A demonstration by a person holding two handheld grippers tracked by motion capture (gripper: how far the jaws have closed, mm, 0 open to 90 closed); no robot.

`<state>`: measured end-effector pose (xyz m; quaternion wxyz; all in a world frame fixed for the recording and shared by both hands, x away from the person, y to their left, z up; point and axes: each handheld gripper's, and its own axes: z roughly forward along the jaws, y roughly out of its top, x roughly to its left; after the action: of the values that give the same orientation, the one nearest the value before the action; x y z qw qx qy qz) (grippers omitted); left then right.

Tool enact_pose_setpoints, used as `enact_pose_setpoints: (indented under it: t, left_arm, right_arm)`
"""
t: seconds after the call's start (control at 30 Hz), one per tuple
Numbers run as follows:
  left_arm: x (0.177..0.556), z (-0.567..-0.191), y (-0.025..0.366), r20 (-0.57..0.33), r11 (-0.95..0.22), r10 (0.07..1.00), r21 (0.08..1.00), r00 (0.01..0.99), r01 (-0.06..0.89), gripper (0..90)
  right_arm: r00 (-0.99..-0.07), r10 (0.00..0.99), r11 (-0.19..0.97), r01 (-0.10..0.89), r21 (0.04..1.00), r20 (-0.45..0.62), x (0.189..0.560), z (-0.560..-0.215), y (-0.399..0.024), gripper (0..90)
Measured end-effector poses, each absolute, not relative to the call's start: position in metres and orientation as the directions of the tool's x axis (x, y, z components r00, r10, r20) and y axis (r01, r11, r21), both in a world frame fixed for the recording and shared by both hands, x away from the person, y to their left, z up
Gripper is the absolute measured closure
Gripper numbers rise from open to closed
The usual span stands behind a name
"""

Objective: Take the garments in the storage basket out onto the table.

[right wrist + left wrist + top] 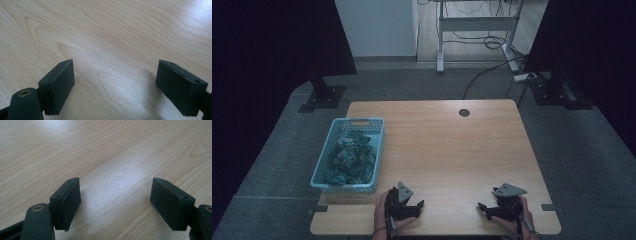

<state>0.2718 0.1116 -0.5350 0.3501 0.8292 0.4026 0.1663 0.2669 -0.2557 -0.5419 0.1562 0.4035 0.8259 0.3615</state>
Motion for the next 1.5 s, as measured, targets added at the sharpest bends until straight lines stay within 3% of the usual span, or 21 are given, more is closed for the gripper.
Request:
enact_pose_setpoints:
  t: [1.2, 1.5]
  left_arm:
    - [0.269, -0.535, 0.102, -0.011, -0.452, 0.754, 0.717, 0.656, 0.531, 27.1]
    - [0.269, -0.531, 0.101, -0.048, -0.451, 0.734, 0.711, 0.677, 0.539, 27.7]
  right_arm:
    - [-0.623, 0.782, 0.413, 0.555, 0.722, 0.032, 0.267, -0.542, -0.256, 15.1]
    - [-0.618, 0.785, 0.409, 0.558, 0.722, 0.033, 0.266, -0.542, -0.256, 15.3]
